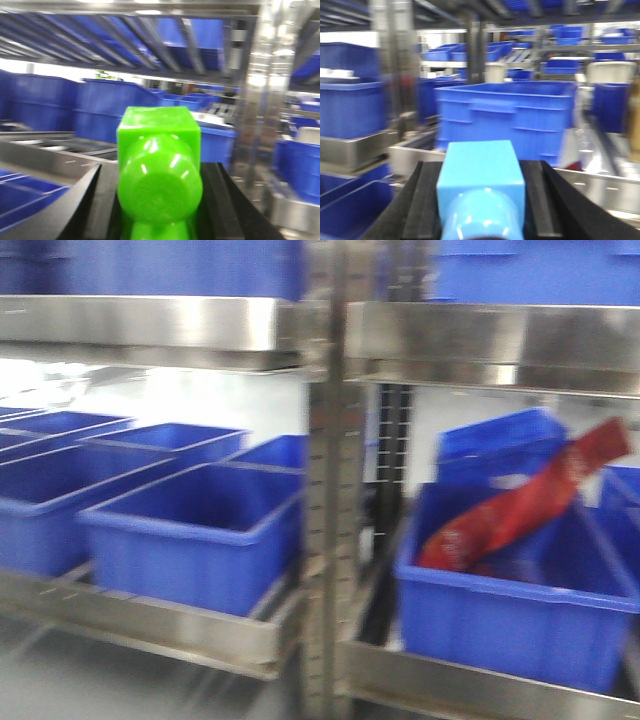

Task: Grab block from conveyor and place in blue bin

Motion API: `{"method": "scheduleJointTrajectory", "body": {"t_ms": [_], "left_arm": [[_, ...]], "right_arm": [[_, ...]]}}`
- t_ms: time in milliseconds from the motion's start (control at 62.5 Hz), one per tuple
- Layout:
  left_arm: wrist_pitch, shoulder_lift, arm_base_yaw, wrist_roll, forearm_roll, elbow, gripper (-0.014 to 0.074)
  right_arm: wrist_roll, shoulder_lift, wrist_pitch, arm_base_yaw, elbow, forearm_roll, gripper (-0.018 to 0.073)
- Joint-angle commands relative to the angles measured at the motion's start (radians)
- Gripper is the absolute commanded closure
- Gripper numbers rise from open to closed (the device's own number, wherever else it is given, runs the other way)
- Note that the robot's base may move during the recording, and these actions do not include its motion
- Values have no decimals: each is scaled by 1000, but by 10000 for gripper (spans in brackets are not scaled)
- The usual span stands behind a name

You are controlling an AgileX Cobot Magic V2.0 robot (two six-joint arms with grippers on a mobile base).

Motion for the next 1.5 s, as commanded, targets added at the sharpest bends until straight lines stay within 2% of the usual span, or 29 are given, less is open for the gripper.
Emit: {"method": "scheduleJointTrajectory", "body": {"t_ms": [0,1488], "left_arm": [[-20,-5,-4,2,-3,0,708],[-20,-5,-4,2,-3,0,708]], "right_arm": [[-4,-1,-19,-2,0,0,713],[-4,-1,-19,-2,0,0,713]]}}
